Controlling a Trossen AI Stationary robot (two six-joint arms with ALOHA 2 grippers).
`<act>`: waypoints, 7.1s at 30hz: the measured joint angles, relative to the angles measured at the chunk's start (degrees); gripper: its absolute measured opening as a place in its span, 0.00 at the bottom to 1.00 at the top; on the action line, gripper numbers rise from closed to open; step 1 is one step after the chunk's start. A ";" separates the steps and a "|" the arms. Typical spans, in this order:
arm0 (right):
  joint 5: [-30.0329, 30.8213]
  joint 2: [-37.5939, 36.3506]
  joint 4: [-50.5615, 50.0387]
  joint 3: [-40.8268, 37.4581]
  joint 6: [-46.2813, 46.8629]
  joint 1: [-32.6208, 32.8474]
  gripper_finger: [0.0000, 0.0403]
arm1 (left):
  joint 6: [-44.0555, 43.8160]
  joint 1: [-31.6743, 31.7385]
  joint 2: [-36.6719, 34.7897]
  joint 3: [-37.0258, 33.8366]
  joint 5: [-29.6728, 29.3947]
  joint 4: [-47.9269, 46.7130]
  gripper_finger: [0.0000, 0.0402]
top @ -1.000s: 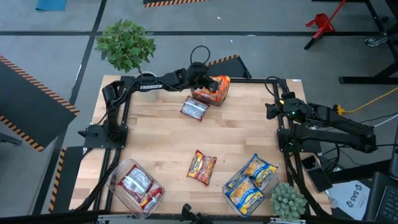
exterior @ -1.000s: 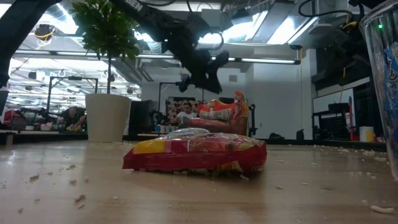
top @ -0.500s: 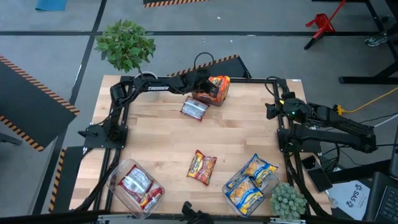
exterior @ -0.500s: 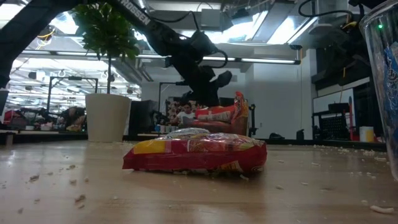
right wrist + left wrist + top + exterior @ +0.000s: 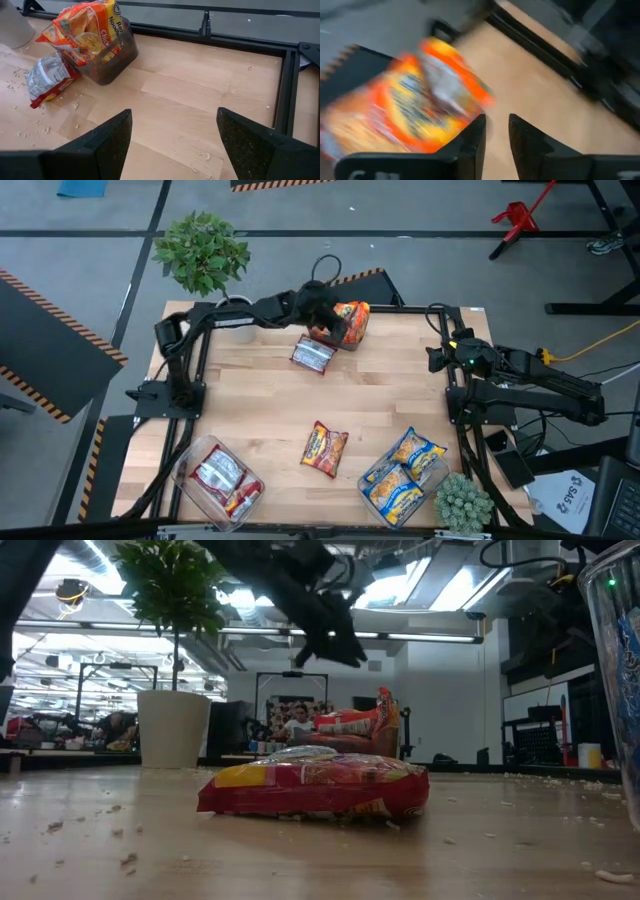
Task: Sort Maruchan noodles
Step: Put the red noodle pack into the left transparent bin
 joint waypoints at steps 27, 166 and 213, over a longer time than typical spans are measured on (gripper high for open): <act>0.23 -0.02 0.03 0.00 -0.08 -0.01 0.70 | 17.75 -11.97 -2.87 -14.46 2.55 -5.91 0.42; -1.74 -0.02 0.01 -0.01 0.07 0.01 0.70 | -45.74 -69.87 1.06 31.39 -21.75 -77.96 0.00; -1.63 0.00 0.09 -0.02 0.49 0.00 0.70 | -75.58 -86.08 -14.85 -10.18 -13.61 -70.12 0.03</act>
